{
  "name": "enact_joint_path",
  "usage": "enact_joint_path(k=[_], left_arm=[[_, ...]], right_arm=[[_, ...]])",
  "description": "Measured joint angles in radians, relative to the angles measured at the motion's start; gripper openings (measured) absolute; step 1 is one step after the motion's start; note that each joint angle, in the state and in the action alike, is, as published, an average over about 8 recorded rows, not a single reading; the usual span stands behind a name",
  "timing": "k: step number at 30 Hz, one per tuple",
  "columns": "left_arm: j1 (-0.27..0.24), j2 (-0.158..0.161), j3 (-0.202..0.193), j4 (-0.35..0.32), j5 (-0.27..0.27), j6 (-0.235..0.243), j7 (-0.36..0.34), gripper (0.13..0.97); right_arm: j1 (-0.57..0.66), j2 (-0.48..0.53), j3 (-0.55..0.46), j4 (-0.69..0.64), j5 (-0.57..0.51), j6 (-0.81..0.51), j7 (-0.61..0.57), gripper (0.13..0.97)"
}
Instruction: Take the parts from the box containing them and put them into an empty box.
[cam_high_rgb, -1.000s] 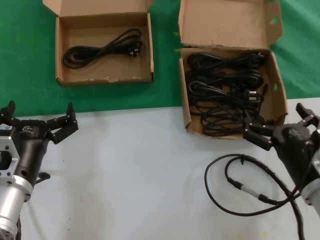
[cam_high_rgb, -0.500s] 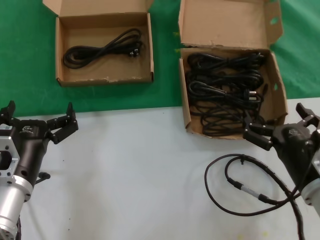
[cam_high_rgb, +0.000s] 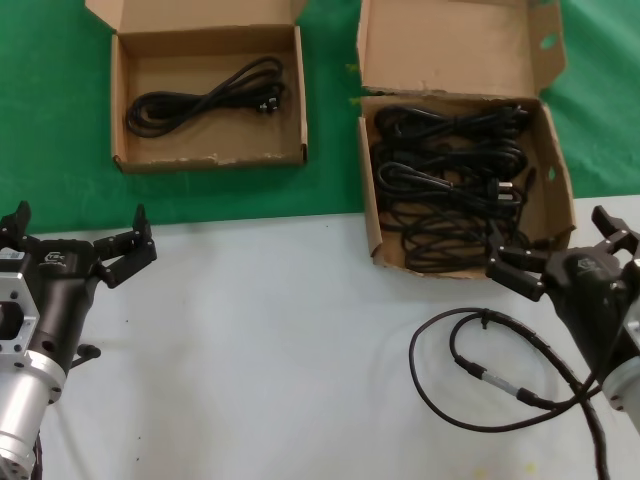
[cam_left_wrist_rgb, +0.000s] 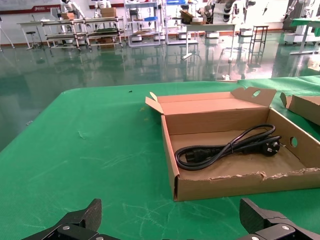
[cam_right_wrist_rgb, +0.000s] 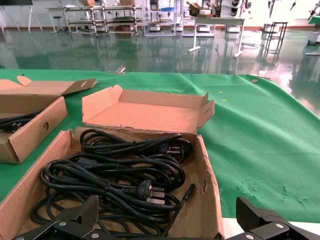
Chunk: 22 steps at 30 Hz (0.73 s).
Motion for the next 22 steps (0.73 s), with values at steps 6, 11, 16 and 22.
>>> enact_joint_path(k=[6, 11, 16, 22], left_arm=[[0.000, 0.000, 0.000, 0.000, 0.000, 0.000, 0.000, 0.966], [0.000, 0.000, 0.000, 0.000, 0.000, 0.000, 0.000, 0.966], [0.000, 0.000, 0.000, 0.000, 0.000, 0.000, 0.000, 0.966], [0.000, 0.000, 0.000, 0.000, 0.000, 0.000, 0.000, 0.966]], right_arm=[[0.000, 0.000, 0.000, 0.000, 0.000, 0.000, 0.000, 0.966], [0.000, 0.000, 0.000, 0.000, 0.000, 0.000, 0.000, 0.966], [0.000, 0.000, 0.000, 0.000, 0.000, 0.000, 0.000, 0.966], [0.000, 0.000, 0.000, 0.000, 0.000, 0.000, 0.000, 0.966]])
